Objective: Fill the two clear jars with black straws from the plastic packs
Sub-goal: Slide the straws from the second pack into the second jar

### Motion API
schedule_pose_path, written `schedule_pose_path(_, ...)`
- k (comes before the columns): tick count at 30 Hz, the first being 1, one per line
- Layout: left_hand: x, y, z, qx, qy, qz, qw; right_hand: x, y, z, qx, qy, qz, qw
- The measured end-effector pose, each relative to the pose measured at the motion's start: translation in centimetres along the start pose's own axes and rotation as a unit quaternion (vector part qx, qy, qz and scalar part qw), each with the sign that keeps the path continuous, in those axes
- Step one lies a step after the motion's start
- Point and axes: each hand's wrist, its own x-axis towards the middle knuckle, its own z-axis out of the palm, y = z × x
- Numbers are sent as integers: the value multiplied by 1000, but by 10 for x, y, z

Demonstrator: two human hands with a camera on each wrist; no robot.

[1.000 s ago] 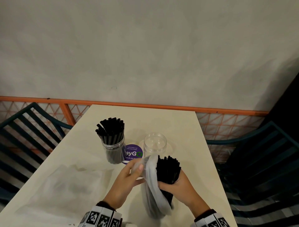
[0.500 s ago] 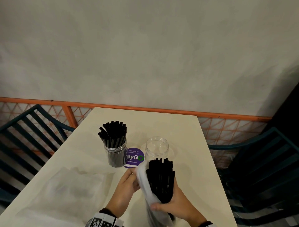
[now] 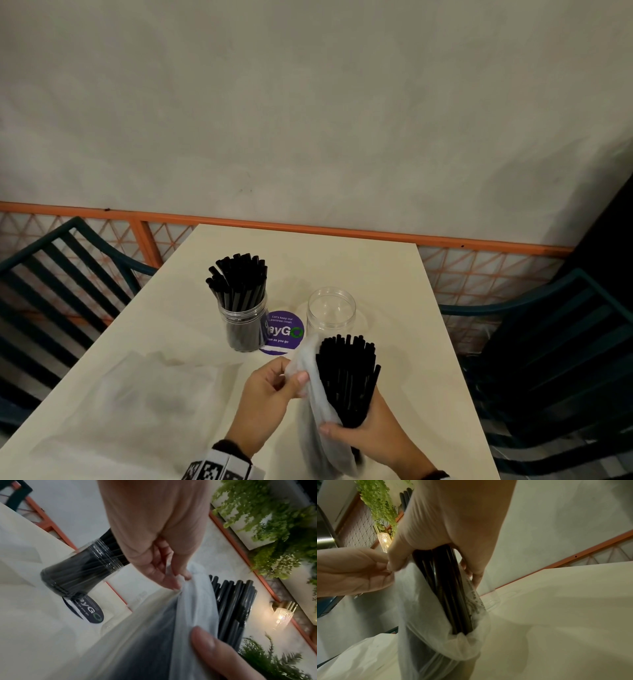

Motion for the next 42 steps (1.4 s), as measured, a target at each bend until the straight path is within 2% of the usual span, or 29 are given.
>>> schedule_pose_path(4,-6,0,7,-63,-36,-62,995,-3,6,2,-16,-16,24,999)
schedule_pose_path(7,-4,5,2,-93,-36,-107,989,-5,7,4,-23,9,19,1000)
schedule_pose_path(10,-2,16,-8,-74,-49,-62,994,-5,0,5,-19,23,0,1000)
schedule_pose_path(13,0,25,-17,83,-115,13,990,-2,-3,5,-30,10,-27,999)
schedule_pose_path(14,1,25,-19,102,-124,28,987,-1,-3,6,-39,3,-29,999)
schedule_pose_path(16,3,22,-21,93,-91,28,991,1,-2,8,-57,-12,-24,998)
schedule_pose_path(20,1,4,-18,43,16,-4,999,7,-4,8,-48,-72,11,996)
schedule_pose_path(23,0,-7,-14,40,61,-30,997,14,-8,6,-70,-108,45,991)
schedule_pose_path(30,-6,-5,-22,46,50,-132,989,18,-19,-11,-227,-134,123,957)
schedule_pose_path(35,-7,-12,-27,46,66,-154,985,14,-17,-32,-251,-270,197,908)
schedule_pose_path(37,-7,-16,-29,49,74,-150,985,10,-17,-38,-261,-302,224,889)
schedule_pose_path(42,-6,-20,-32,49,74,-145,985,-1,-10,-49,-171,-286,275,902)
